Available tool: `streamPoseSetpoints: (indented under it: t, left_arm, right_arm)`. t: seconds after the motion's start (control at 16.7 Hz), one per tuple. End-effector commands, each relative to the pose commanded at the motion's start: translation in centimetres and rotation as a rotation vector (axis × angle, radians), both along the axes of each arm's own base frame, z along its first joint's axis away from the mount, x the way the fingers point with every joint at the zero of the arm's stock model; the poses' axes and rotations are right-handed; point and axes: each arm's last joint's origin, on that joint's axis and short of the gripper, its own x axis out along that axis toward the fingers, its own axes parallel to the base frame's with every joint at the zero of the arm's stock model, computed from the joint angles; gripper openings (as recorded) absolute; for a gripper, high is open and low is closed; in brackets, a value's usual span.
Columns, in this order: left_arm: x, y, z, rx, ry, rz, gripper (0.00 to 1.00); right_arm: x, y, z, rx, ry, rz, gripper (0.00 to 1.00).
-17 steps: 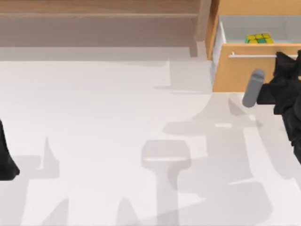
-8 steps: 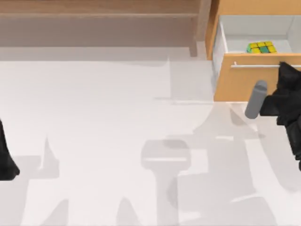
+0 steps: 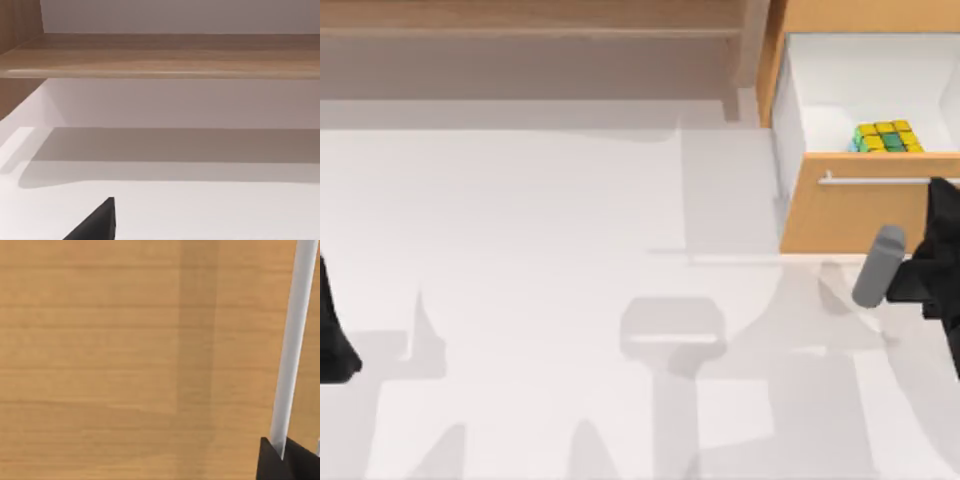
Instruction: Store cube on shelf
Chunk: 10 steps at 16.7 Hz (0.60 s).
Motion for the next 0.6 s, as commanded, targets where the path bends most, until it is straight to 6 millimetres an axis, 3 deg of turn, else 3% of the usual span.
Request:
streamPoseSetpoints:
  t: [0.18, 0.6]
  left_arm:
    - [0.0, 0.0, 0.0, 0.0, 0.0, 0.0, 1.0]
    - [0.0, 0.0, 0.0, 0.0, 0.0, 0.0, 1.0]
  right_arm:
    - [0.0, 0.0, 0.0, 0.0, 0.0, 0.0, 0.0]
    - [0.0, 0.0, 0.0, 0.0, 0.0, 0.0, 0.53]
